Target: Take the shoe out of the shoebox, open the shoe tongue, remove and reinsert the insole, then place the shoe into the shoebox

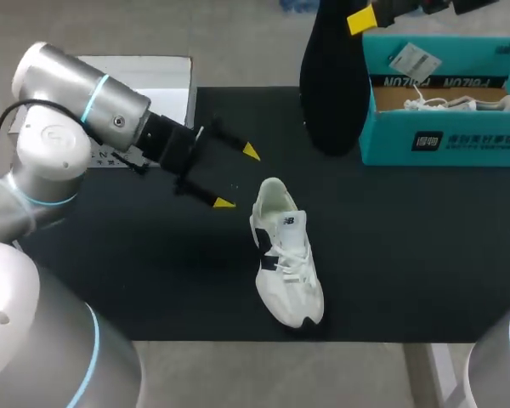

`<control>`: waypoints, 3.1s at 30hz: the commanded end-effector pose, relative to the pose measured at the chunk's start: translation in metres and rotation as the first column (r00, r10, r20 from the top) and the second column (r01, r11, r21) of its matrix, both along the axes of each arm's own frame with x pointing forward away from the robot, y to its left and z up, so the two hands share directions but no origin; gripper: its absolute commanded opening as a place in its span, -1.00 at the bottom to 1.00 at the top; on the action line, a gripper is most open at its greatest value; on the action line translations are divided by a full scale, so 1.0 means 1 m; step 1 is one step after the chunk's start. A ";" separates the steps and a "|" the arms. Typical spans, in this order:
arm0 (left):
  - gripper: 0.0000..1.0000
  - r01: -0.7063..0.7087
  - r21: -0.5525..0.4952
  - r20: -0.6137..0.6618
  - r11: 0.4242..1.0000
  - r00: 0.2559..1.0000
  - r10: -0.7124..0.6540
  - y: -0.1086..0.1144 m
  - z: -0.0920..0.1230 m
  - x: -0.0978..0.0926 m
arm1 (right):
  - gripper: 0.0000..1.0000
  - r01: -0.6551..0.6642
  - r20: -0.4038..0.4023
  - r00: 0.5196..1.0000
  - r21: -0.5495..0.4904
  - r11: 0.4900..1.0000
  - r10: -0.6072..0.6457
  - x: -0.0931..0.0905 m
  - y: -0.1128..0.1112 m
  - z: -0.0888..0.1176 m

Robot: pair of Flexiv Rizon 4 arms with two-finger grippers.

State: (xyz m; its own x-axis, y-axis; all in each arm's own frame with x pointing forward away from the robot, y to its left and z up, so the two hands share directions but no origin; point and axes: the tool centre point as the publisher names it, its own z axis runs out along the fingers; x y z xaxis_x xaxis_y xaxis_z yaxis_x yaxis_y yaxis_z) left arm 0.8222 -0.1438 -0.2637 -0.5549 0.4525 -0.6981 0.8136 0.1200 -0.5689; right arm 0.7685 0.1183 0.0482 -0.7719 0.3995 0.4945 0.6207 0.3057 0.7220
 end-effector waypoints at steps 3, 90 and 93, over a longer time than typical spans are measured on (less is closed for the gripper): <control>1.00 -0.359 -0.595 -0.142 0.719 0.928 0.345 0.002 -0.007 -0.001 | -1.00 -0.001 -0.003 1.000 -0.004 1.000 0.001 0.002 0.002 0.000; 1.00 0.012 -0.506 0.300 0.862 0.940 0.162 -0.052 0.050 0.041 | -1.00 -0.129 -0.405 0.879 0.302 0.945 0.250 0.031 -0.060 -0.136; 1.00 0.012 -0.506 0.300 0.862 0.940 0.162 -0.052 0.050 0.041 | -1.00 -0.141 -0.425 0.863 0.316 0.938 0.273 0.040 -0.054 -0.151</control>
State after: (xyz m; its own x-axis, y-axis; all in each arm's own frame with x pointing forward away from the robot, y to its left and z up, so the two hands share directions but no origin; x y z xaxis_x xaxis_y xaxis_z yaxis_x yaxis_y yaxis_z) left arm 0.8638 -0.1949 -0.2125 -0.2805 -0.0328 -0.9593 0.9594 -0.0392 -0.2792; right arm 0.7801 0.0548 -0.0904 -0.5069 0.1768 0.8437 0.8527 0.2459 0.4608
